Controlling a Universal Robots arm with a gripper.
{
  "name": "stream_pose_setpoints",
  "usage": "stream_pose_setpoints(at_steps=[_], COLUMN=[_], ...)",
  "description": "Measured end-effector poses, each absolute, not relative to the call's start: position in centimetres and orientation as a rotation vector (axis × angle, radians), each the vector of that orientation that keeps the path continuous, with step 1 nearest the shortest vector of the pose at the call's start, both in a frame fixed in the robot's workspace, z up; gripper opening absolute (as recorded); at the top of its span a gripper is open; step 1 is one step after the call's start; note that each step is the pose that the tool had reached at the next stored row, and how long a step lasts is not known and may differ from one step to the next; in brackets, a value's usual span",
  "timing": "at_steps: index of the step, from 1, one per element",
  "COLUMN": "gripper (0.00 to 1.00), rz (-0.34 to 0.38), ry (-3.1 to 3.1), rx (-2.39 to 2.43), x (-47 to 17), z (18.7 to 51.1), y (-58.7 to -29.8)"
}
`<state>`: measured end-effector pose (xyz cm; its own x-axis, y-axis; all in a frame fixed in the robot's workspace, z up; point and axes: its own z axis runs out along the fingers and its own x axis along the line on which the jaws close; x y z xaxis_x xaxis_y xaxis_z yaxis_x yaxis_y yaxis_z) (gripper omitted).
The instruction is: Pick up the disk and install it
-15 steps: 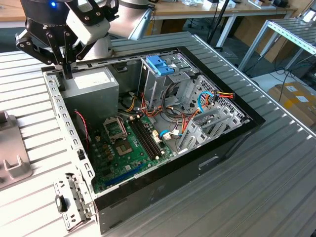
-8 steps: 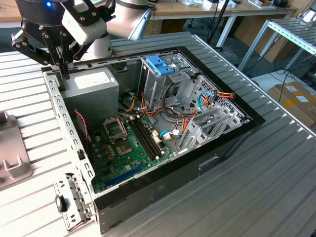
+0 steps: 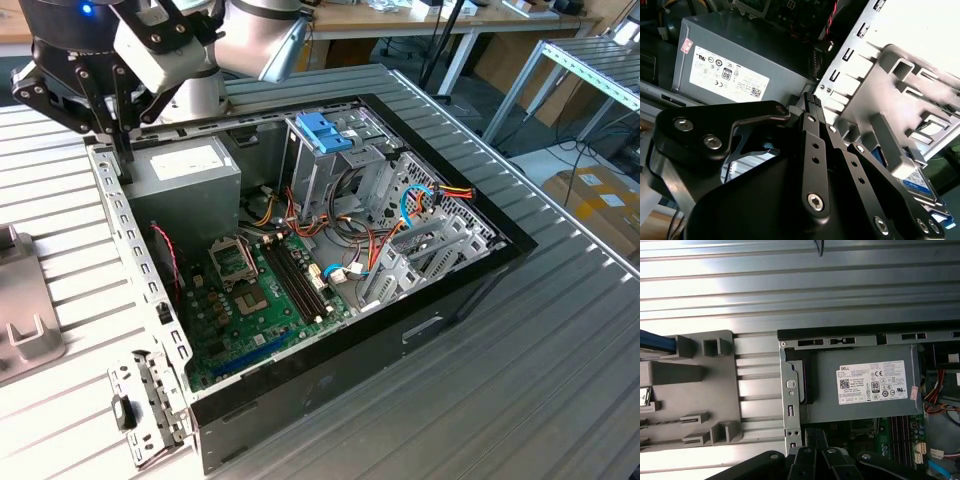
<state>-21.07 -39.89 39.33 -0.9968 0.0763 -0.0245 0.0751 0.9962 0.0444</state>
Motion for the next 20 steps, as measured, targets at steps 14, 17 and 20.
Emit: stream_pose_setpoints(at_steps=[14, 17, 20], gripper=[0.11, 0.11, 0.11], rz=[0.068, 0.068, 0.068], ry=[3.113, 3.112, 3.112], rx=[0.118, 0.118, 0.118], x=[-22.0, -22.2, -22.4], z=[39.3, 39.3, 39.3], y=[-39.9, -39.9, -39.9])
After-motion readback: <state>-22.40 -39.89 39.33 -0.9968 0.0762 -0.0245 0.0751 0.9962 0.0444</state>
